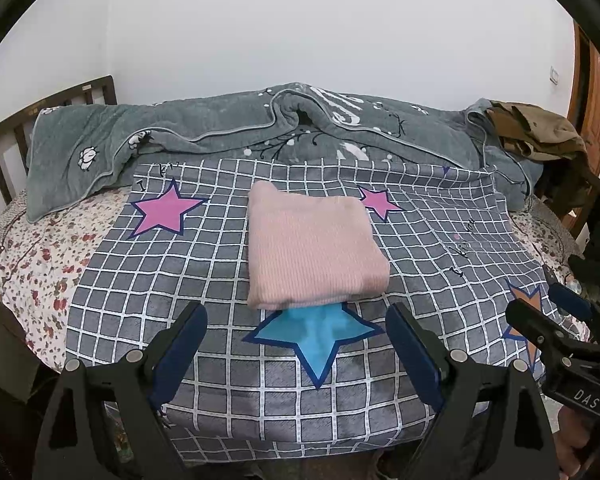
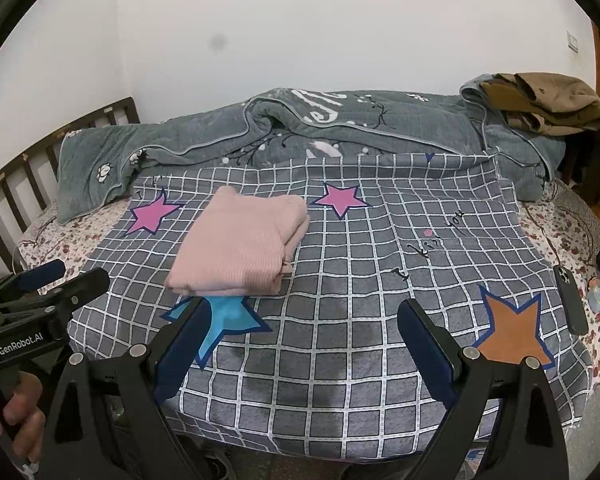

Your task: Fold small clothes

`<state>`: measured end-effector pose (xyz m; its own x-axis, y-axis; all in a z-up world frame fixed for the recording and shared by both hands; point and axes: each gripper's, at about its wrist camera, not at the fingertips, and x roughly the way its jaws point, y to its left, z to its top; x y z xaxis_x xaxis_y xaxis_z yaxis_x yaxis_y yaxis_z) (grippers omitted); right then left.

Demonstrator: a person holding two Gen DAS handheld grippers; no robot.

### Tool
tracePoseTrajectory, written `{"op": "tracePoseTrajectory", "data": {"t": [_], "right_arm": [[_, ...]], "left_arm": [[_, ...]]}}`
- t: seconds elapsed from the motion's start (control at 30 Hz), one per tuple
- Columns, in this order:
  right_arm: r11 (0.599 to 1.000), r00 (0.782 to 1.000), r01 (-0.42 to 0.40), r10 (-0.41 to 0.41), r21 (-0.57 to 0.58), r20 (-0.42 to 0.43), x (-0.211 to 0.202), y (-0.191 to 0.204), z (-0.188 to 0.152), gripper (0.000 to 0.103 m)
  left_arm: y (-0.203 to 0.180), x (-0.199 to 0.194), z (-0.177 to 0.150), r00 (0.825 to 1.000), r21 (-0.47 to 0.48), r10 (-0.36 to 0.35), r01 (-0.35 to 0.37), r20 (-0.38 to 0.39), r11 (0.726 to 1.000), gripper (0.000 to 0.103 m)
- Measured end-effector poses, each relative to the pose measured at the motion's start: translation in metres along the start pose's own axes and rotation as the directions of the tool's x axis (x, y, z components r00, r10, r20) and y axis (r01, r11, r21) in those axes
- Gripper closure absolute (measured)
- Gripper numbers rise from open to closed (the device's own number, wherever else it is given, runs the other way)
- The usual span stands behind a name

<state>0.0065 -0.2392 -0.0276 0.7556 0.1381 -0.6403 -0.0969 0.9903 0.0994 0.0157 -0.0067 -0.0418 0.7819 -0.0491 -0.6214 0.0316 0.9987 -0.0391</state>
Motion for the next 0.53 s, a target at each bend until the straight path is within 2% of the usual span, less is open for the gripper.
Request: {"op": "tracePoseTrajectory", "data": {"t": [0.53], "right_arm": [[1.0, 1.0, -0.014, 0.014, -0.009, 0.001, 0.0011, -0.0018, 0.0, 0.01]], "left_arm": [[0.0023, -0.0015, 0.0005, 1.0, 0.001, 0.005, -0.005, 0.004, 1.0, 0.012]]}}
